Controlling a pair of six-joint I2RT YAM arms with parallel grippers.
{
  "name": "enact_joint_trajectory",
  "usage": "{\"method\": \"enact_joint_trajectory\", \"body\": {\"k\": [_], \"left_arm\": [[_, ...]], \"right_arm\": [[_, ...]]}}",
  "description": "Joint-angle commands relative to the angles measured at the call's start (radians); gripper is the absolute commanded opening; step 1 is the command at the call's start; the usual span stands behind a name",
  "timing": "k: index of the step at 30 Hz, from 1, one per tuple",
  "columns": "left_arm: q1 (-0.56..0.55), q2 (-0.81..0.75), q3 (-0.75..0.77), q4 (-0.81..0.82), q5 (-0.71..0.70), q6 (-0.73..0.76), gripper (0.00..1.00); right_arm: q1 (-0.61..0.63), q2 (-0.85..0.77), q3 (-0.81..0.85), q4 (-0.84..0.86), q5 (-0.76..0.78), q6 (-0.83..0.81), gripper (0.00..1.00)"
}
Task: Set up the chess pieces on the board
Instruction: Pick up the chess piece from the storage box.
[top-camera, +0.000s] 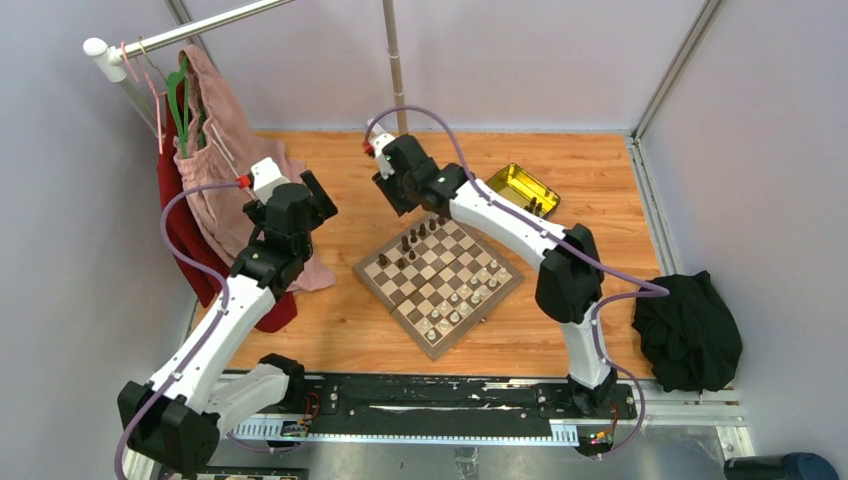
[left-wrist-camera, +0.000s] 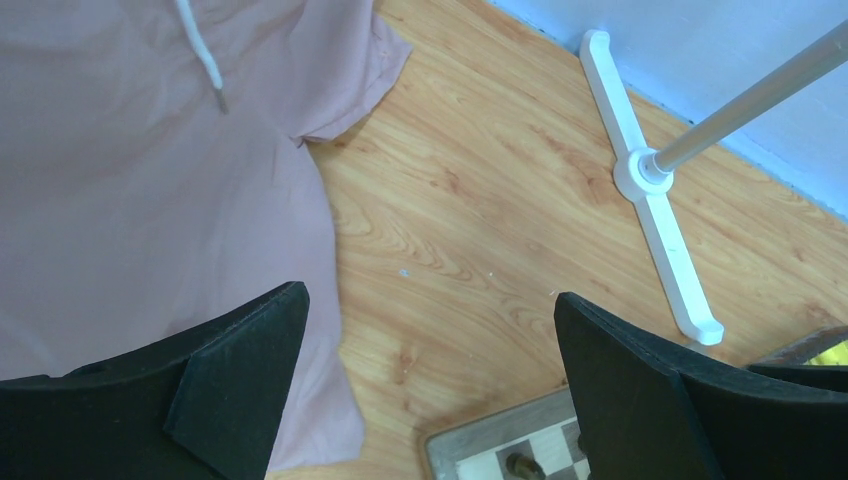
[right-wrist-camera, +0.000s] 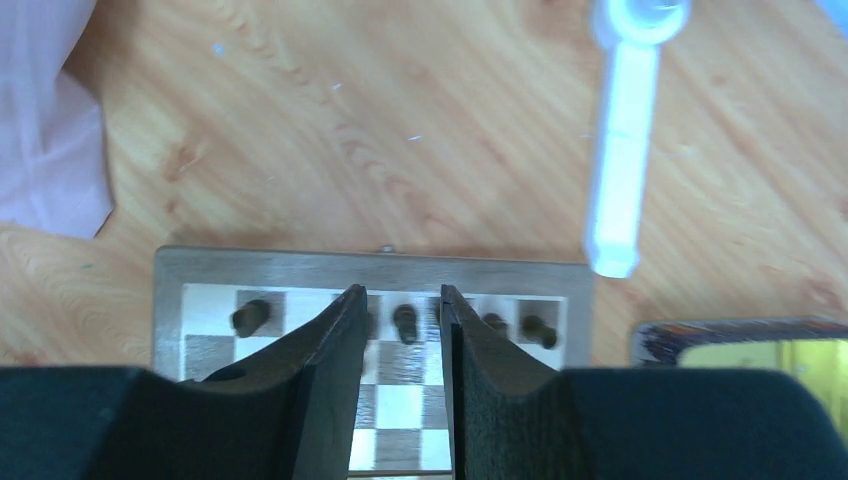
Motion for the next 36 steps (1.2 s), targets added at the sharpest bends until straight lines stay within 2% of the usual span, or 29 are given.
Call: {"method": "enact_joint_trajectory", "body": {"k": [1,14,18,27,36], "left_arm": [[-0.007,0.076,0.057,0.056,-0.001,0.001,1.00],[-0.007,0.277,0.114,0.137,0.045,-0.012,1.00],[-0.007,0.345,0.125,0.156,0.057,-0.004,1.00],[-0.007,0.437,0.172,0.188,0.065,0.033,1.00],[-0.007,0.491,0.218,0.208,0.067,0.071,1.00]], "right_arm": [[-0.072,-0.104,-0.017,-0.029,0.053,-0.009,0.37],[-0.312,-0.253,-0.220,0.005,0.206,0.018,0.37],[-0.360,-0.246,-0.242,-0.001,0.254,0.069,0.28],[-0.420,-0.200,-0.263,-0.031,0.247,0.107,0.27],[-0.472,-0.157,-0.351,-0.031,0.183,0.190,0.26]]}}
